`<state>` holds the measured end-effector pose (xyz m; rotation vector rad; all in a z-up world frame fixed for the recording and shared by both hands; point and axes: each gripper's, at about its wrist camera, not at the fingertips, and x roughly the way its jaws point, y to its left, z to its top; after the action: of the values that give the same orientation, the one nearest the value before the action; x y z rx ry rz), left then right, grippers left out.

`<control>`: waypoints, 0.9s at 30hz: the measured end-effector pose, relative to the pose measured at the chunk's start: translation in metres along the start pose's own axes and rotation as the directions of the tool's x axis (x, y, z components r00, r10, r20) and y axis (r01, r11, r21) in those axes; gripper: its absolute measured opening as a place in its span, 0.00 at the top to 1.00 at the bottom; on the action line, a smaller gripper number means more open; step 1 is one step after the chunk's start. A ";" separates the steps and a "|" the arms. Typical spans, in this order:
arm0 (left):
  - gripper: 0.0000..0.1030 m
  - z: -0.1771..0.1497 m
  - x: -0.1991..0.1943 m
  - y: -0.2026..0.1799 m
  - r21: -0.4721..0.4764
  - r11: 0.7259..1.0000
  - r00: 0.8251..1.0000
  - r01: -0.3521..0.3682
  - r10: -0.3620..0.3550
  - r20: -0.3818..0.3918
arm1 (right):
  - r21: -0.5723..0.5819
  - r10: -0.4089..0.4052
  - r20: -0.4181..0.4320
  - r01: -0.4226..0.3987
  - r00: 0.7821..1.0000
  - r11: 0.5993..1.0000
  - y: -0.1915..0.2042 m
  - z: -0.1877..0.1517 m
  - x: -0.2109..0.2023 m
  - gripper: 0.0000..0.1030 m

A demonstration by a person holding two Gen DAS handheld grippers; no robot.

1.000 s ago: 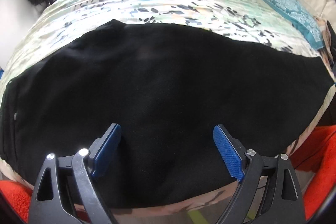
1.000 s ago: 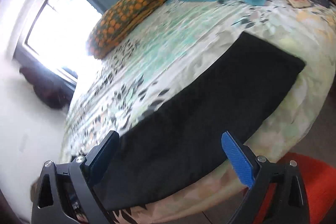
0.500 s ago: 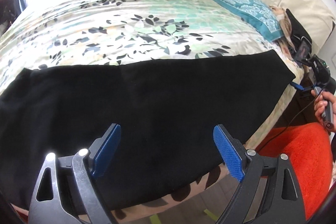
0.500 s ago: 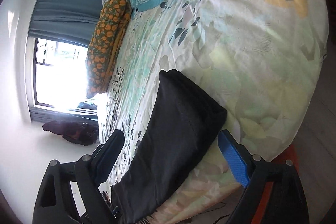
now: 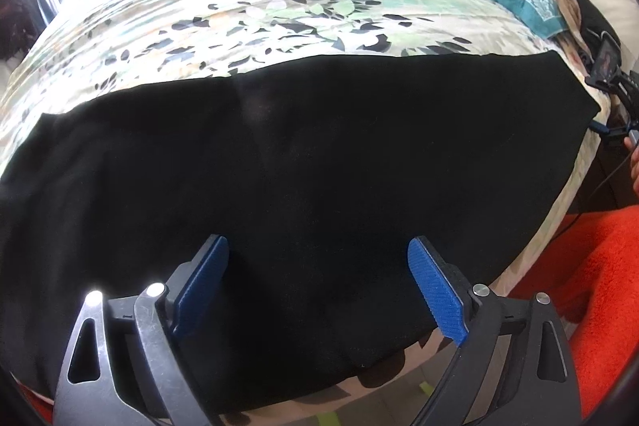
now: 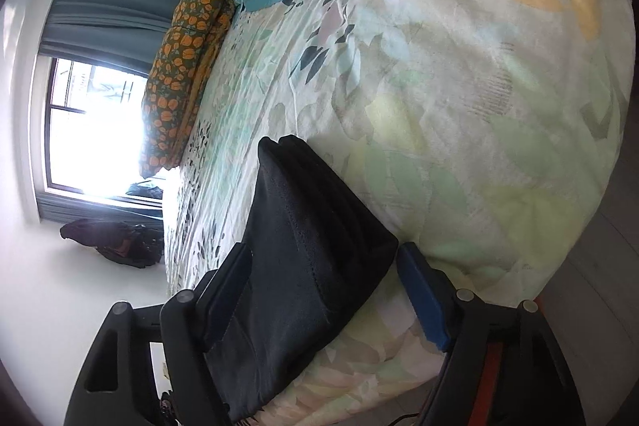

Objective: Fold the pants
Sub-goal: 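Grasp the stacked leg hems with the right gripper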

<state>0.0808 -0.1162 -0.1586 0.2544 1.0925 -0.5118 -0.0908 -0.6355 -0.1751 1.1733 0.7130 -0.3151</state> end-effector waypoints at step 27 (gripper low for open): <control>0.08 -0.024 -0.053 0.092 -0.290 0.954 0.995 0.071 -0.049 0.081 | -0.306 0.212 -0.096 -0.232 0.972 0.923 0.150 -0.119 -0.012 0.81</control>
<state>0.0902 -0.0123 -0.1269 -0.0574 1.0914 -0.4033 -0.0542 -0.4710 -0.0827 0.9482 0.6480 0.0280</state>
